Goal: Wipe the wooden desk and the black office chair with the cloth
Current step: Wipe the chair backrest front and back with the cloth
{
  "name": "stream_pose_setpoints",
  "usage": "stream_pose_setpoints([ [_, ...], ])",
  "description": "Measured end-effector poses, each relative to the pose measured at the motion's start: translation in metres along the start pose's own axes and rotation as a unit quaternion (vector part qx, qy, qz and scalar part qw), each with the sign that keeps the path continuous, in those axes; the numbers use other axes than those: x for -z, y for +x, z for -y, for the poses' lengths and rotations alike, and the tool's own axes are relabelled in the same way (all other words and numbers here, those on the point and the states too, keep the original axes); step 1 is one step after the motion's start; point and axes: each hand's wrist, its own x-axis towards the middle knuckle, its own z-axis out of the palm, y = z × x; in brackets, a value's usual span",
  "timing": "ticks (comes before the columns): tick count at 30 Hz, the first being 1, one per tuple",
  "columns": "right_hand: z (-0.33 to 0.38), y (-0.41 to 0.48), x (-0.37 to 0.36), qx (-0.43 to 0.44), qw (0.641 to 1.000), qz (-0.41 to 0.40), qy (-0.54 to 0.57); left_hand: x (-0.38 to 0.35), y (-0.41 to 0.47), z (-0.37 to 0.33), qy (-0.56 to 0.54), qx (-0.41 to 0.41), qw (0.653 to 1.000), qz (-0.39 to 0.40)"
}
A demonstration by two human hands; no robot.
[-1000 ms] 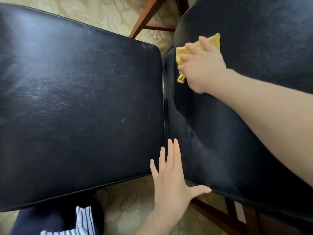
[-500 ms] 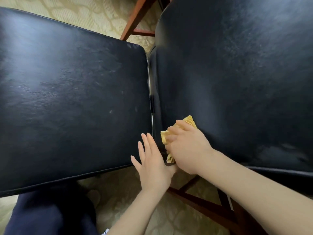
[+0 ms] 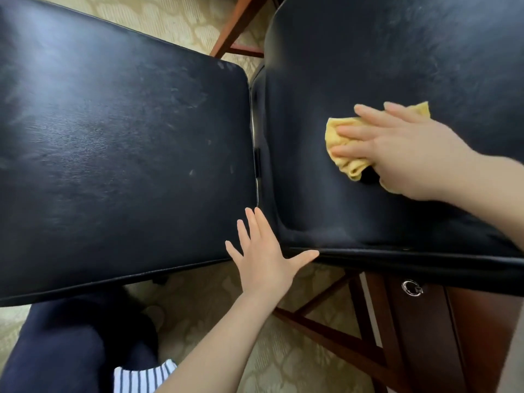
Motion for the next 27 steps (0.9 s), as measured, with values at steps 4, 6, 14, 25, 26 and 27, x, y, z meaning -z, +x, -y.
stream_pose_setpoints([
  [4,0.007,0.045,-0.002,-0.013,0.998,0.010,-0.065,-0.005,0.000,-0.005,-0.020,0.019,0.999,-0.020],
  [6,0.018,0.068,-0.008,-0.011,0.997,-0.002,-0.081,-0.008,0.001,-0.005,-0.038,0.026,0.999,-0.026],
  [14,0.099,0.117,-0.047,0.018,0.985,0.080,-0.152,0.001,0.013,0.038,-0.040,0.056,0.997,-0.040],
  [25,0.161,0.034,-0.092,0.079,0.990,0.049,-0.107,0.000,0.001,0.042,-0.072,0.040,0.993,-0.083],
  [26,0.156,0.022,-0.093,0.074,0.994,0.026,-0.082,-0.001,0.000,0.037,-0.077,0.035,0.993,-0.082],
  [27,0.150,0.010,-0.097,0.064,0.997,0.006,-0.053,-0.002,-0.001,0.033,-0.084,0.032,0.992,-0.087],
])
